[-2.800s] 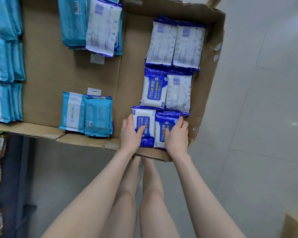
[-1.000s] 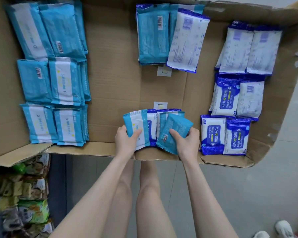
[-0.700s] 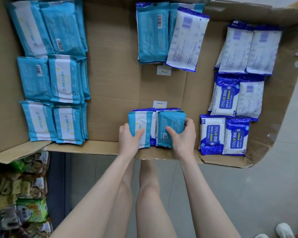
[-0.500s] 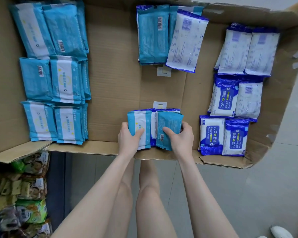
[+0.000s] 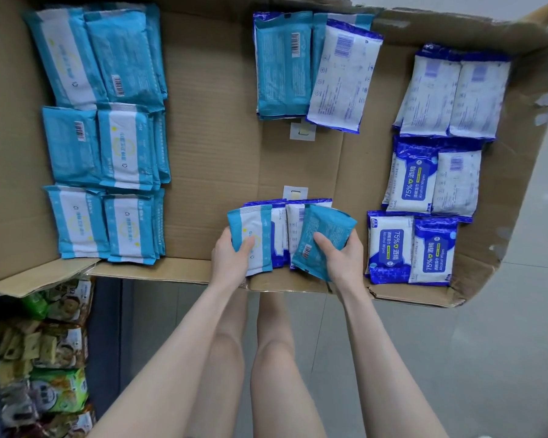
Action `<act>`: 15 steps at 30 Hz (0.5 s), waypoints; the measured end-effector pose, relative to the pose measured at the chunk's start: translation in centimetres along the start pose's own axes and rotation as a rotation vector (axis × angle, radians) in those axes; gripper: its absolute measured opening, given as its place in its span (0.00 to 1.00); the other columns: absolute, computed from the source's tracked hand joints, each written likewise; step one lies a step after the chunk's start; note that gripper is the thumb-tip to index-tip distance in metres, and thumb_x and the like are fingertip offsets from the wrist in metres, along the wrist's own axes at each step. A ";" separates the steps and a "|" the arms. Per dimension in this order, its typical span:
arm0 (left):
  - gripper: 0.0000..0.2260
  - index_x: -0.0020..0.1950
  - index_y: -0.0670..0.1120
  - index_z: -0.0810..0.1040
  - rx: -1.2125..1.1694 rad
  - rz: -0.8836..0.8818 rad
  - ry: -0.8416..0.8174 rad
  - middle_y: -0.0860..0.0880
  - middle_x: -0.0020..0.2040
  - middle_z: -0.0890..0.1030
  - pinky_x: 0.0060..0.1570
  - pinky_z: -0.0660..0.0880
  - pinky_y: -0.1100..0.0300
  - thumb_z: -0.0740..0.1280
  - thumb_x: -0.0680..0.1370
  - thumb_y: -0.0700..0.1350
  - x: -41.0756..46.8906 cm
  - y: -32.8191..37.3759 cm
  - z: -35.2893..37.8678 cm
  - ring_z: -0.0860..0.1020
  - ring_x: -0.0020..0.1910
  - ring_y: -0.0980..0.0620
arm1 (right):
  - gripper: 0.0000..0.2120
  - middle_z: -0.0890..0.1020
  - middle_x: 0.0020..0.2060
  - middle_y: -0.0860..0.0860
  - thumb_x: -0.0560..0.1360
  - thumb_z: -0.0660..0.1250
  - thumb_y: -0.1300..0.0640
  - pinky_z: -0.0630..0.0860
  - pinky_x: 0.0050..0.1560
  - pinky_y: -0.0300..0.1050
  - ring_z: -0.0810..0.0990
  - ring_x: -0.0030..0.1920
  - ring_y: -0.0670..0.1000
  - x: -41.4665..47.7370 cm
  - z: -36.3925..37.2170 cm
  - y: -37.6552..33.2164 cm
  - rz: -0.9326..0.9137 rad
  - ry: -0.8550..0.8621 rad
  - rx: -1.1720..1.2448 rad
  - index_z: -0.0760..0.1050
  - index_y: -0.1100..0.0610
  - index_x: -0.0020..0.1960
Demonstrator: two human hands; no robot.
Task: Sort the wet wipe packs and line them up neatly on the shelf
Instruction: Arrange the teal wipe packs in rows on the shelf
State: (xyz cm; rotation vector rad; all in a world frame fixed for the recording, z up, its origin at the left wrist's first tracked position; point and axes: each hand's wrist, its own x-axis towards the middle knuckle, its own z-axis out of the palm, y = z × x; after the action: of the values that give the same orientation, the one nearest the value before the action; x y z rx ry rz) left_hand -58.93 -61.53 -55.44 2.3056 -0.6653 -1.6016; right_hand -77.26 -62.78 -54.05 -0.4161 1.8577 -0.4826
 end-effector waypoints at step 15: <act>0.02 0.50 0.49 0.75 -0.241 0.256 -0.023 0.54 0.46 0.80 0.43 0.78 0.64 0.63 0.80 0.44 -0.9 12.0 -2.0 0.79 0.43 0.62 | 0.12 0.82 0.46 0.49 0.74 0.70 0.59 0.80 0.38 0.38 0.83 0.42 0.44 -0.5 -0.7 -10.3 -0.176 -0.095 0.172 0.75 0.60 0.56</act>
State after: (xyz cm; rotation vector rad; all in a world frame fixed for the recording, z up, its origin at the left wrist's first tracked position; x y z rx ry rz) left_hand -59.99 -71.51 -48.53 1.9477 -0.6983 -1.5005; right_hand -77.20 -71.25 -48.11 -0.4795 1.6803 -0.7240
